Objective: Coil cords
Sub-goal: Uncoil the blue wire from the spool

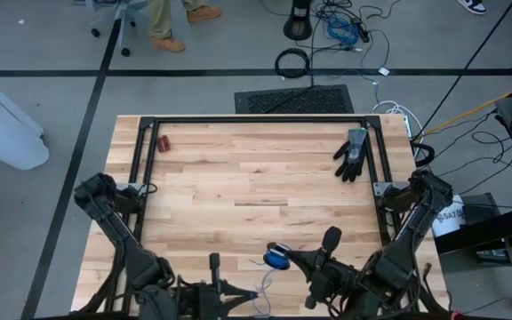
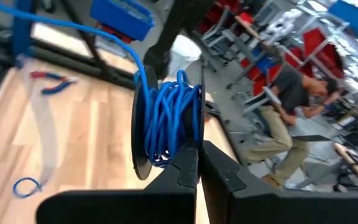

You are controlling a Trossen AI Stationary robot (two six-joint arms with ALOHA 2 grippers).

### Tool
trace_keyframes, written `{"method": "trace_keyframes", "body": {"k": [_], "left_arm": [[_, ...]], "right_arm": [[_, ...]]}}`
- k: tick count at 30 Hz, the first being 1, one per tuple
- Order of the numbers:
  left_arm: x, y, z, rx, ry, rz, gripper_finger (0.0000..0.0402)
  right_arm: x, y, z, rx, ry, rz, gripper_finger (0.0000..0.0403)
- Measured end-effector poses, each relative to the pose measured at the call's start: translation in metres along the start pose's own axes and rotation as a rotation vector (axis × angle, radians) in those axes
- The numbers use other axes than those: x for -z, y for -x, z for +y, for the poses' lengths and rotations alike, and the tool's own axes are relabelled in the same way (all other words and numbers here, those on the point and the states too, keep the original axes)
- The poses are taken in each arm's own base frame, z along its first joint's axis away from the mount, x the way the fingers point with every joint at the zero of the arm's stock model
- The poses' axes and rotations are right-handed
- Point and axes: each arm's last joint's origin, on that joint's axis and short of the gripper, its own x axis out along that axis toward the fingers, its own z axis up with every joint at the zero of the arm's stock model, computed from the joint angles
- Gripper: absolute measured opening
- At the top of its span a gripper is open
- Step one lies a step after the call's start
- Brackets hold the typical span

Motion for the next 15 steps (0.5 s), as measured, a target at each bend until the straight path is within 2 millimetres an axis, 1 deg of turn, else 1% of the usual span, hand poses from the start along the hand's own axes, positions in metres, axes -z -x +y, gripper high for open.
{"method": "trace_keyframes", "body": {"k": [4, 9, 15], "left_arm": [[0.005, -0.015, 0.002, 0.08, 0.021, -0.024, 0.0002], [0.012, -0.03, 0.006, 0.168, 0.022, -0.032, 0.0002], [0.027, -0.043, 0.008, 0.245, -0.026, 0.026, 0.0002]], "right_arm": [[-0.001, 0.001, -0.002, 0.075, -0.015, -0.026, 0.0], [-0.001, 0.004, -0.003, 0.128, -0.015, -0.048, 0.0], [-0.002, 0.009, -0.001, 0.142, -0.003, -0.068, 0.0]]}}
